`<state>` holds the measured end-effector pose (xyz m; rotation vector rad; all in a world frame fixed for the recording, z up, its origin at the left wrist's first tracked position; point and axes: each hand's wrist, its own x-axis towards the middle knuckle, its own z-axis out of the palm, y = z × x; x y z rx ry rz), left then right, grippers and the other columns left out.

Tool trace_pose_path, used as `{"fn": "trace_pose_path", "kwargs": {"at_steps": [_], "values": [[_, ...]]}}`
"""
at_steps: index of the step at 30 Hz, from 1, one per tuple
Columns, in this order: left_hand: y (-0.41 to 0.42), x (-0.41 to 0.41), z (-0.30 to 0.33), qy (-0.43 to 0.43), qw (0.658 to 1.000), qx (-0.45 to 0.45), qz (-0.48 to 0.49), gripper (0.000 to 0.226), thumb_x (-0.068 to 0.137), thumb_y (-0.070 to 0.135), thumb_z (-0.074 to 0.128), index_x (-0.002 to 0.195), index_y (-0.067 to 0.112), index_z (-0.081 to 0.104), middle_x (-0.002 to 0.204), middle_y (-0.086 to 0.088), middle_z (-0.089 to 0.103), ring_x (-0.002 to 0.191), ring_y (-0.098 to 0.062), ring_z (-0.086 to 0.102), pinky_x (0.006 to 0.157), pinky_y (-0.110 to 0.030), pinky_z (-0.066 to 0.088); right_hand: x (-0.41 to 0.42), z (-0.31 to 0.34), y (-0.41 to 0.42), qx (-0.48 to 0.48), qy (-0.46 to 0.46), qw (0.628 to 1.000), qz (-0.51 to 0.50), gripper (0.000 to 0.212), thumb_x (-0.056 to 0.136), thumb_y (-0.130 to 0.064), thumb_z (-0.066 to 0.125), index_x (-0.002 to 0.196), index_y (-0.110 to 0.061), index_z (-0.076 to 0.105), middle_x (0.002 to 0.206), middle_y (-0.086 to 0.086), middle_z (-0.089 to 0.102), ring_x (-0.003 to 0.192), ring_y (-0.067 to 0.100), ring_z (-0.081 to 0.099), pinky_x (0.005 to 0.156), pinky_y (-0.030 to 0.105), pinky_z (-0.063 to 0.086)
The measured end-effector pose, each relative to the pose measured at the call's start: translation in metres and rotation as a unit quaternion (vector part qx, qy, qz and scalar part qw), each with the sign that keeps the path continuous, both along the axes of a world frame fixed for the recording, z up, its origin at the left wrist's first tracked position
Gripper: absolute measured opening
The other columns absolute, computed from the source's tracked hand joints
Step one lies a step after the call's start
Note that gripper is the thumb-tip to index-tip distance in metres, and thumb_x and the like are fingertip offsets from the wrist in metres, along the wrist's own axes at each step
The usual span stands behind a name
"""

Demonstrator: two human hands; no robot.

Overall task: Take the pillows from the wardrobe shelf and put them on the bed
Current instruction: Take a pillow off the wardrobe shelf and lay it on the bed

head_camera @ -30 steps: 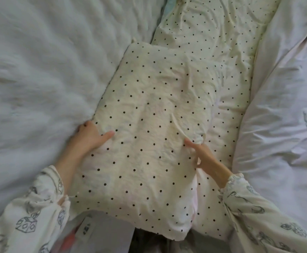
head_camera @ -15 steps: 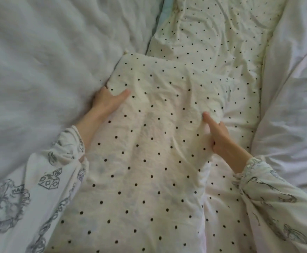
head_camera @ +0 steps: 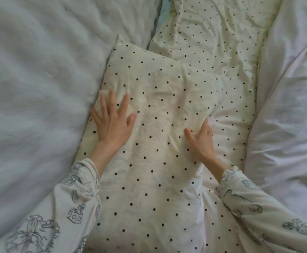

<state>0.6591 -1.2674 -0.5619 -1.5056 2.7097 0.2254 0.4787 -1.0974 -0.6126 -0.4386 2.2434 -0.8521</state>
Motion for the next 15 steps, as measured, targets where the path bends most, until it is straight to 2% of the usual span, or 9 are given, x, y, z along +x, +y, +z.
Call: {"fn": "trace_pose_path", "kwargs": {"at_steps": [3,8,11,15], "values": [[0.033,0.026,-0.007,-0.038,0.999,0.027,-0.017,0.067,0.092,0.050,0.036,0.147,0.037,0.000,0.159,-0.005,-0.013,0.144,-0.031,-0.016,0.108,-0.070,-0.002,0.037,0.005,0.039,0.008,-0.010,0.999,0.051,0.083,0.086,-0.050,0.052,0.148,-0.029,0.000,0.158,0.010,-0.008,0.145,0.027,0.002,0.114,0.044,0.016],[0.070,0.075,-0.005,-0.081,0.996,0.042,-0.024,0.062,0.092,0.052,0.029,0.147,0.039,0.004,0.155,0.003,-0.023,0.142,-0.026,-0.024,0.108,-0.069,-0.005,0.099,0.011,0.097,0.019,-0.045,0.995,0.086,0.086,0.083,-0.057,0.053,0.146,-0.039,-0.003,0.157,0.005,-0.016,0.145,0.024,-0.008,0.115,0.045,0.012],[0.102,0.098,0.002,-0.085,0.994,0.063,0.000,0.059,0.093,0.050,0.029,0.147,0.039,0.007,0.158,-0.001,-0.018,0.142,-0.029,-0.022,0.107,-0.070,-0.006,0.120,0.015,0.115,0.043,-0.041,0.991,0.117,0.088,0.082,-0.061,0.052,0.144,-0.043,-0.007,0.156,0.005,-0.019,0.144,0.027,-0.010,0.115,0.048,0.012],[0.156,0.116,0.012,-0.100,0.988,0.110,0.033,0.055,0.095,0.045,0.028,0.146,0.040,0.010,0.157,-0.004,-0.021,0.140,-0.030,-0.029,0.106,-0.071,-0.009,0.119,0.023,0.122,0.095,-0.052,0.981,0.162,0.090,0.084,-0.056,0.054,0.145,-0.040,-0.009,0.156,0.011,-0.019,0.144,0.032,-0.004,0.115,0.049,0.013]]}}
